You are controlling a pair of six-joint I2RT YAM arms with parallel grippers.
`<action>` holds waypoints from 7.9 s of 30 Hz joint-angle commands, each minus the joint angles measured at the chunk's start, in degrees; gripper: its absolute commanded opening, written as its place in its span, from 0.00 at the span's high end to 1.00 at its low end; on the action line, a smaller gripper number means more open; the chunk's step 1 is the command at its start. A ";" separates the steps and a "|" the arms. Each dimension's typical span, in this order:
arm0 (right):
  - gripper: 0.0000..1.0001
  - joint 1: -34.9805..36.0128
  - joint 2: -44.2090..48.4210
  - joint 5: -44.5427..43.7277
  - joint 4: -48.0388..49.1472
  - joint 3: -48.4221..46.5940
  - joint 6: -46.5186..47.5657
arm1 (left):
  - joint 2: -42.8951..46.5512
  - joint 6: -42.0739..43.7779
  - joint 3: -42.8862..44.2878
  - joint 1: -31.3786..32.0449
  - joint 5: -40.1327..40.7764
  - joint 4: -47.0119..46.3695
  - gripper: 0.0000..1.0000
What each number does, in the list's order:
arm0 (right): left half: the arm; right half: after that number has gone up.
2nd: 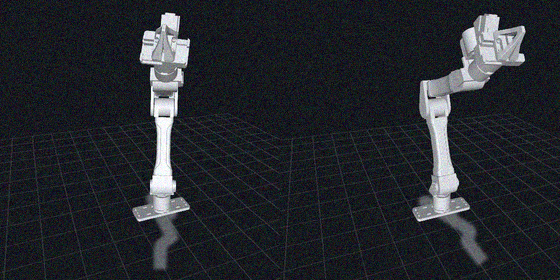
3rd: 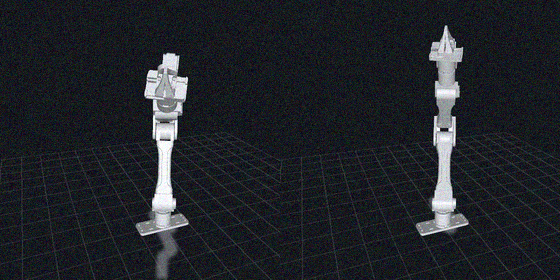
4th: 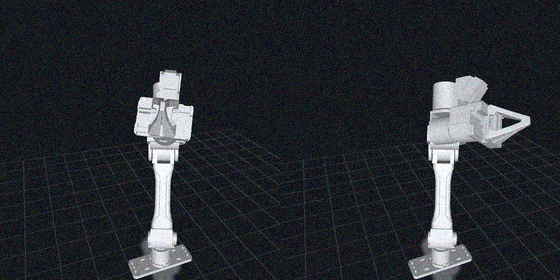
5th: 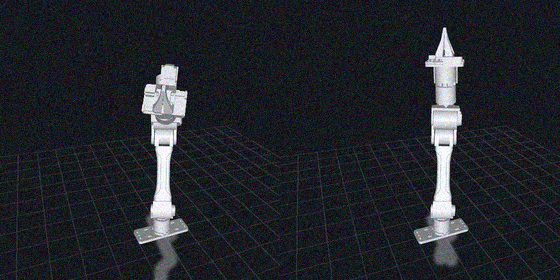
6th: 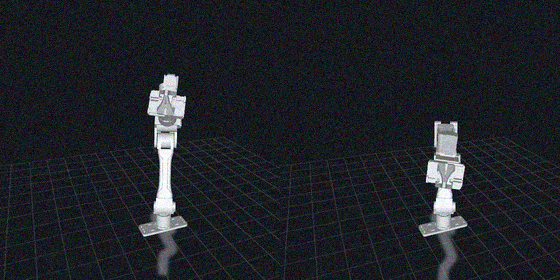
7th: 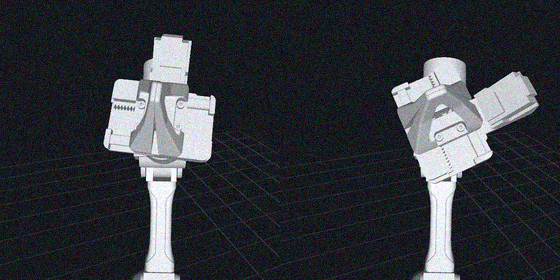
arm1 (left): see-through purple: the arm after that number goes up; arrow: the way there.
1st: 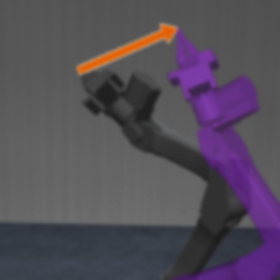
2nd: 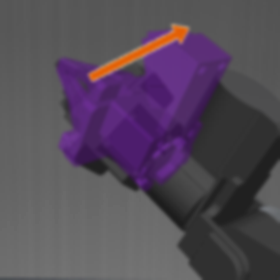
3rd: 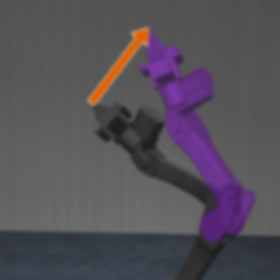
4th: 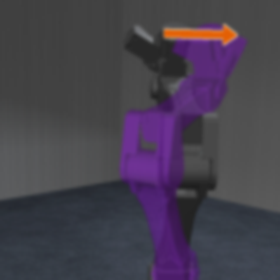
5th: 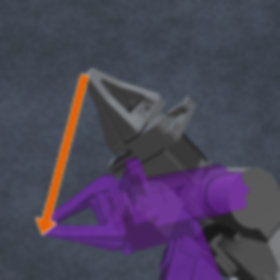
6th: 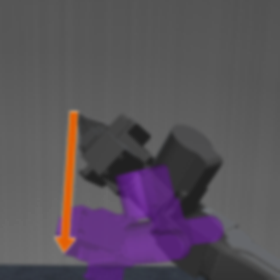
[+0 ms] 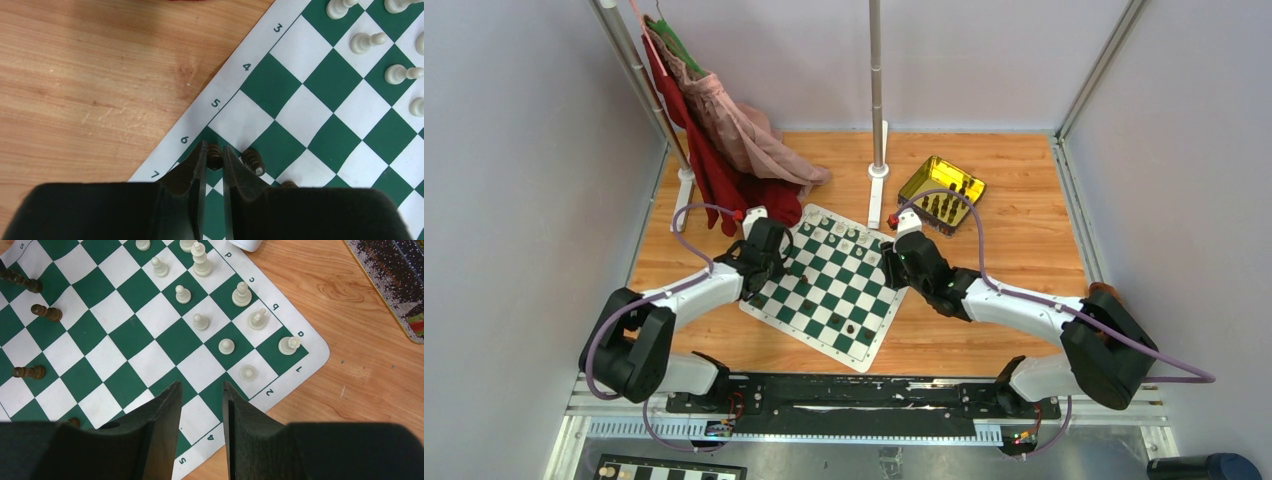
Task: Set up the chess pieces on the board
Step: Pick up the chess piece from the chessboard, then place the chess piece on the chessboard, then pick up the chess piece from the chessboard.
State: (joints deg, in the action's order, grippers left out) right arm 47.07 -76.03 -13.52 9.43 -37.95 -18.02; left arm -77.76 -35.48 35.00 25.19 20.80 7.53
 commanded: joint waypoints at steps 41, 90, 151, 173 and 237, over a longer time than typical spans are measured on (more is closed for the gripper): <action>0.60 -0.84 1.41 0.32 0.50 -0.02 -0.45 | 10.59 -7.54 -7.75 -0.49 2.58 6.00 0.93; 0.60 -0.84 1.06 0.28 0.94 0.33 -0.94 | 11.20 -6.55 -5.43 -0.49 2.65 7.29 0.94; 0.60 -0.84 0.62 0.14 0.74 -0.10 -0.61 | 12.84 -3.88 -2.79 -0.49 4.75 8.89 0.52; 0.60 -0.84 0.63 -0.03 0.85 0.16 -0.71 | 1.46 8.34 1.49 0.74 -6.30 -2.84 0.56; 0.60 -0.83 0.35 -0.39 0.58 -0.02 -0.65 | 2.60 5.14 1.53 4.56 0.18 2.26 0.94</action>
State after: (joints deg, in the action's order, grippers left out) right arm 47.05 -75.94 -13.15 9.43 -37.95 -18.31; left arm -78.89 -29.26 35.68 29.10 17.89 6.83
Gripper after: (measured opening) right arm 0.396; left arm 0.189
